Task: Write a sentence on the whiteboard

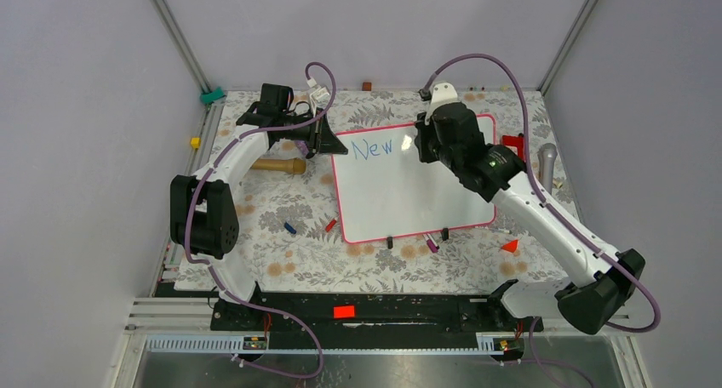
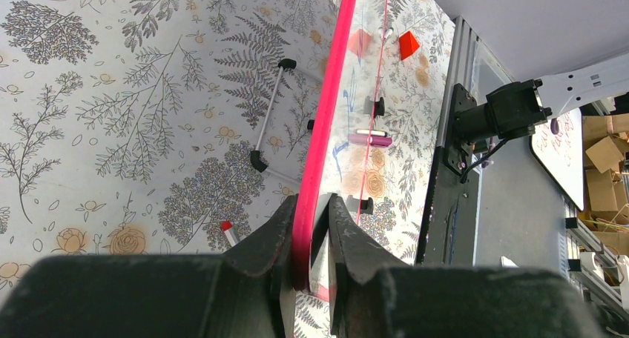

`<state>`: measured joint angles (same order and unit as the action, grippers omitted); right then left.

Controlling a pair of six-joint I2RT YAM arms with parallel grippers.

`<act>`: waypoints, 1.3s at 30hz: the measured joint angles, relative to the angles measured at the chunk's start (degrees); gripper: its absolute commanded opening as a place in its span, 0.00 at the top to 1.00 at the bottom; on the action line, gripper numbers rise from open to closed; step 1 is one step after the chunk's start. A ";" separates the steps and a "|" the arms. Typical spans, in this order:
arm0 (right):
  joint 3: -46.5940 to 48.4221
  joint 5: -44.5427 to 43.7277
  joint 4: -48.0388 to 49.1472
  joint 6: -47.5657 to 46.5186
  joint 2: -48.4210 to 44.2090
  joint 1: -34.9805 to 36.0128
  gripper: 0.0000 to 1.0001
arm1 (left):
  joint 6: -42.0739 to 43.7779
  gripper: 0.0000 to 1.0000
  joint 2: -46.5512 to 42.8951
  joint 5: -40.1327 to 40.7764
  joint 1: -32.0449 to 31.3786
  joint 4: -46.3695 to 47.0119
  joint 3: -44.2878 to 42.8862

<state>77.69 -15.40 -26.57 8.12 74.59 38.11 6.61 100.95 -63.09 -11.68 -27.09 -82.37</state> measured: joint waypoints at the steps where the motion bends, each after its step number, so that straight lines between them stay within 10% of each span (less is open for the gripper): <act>1: 0.00 -0.20 0.15 -0.04 -0.09 -0.42 1.00 | 0.02 0.92 0.00 0.00 0.00 0.00 0.00; 39: 2.51 0.11 -1.46 -0.11 5.55 -4.50 1.00 | 1.57 0.92 0.00 0.33 -0.13 -2.47 -1.09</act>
<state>80.20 -15.29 -28.03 8.01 80.14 33.61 8.19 100.95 -62.76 -11.81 -29.56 -83.46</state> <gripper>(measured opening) 0.158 0.152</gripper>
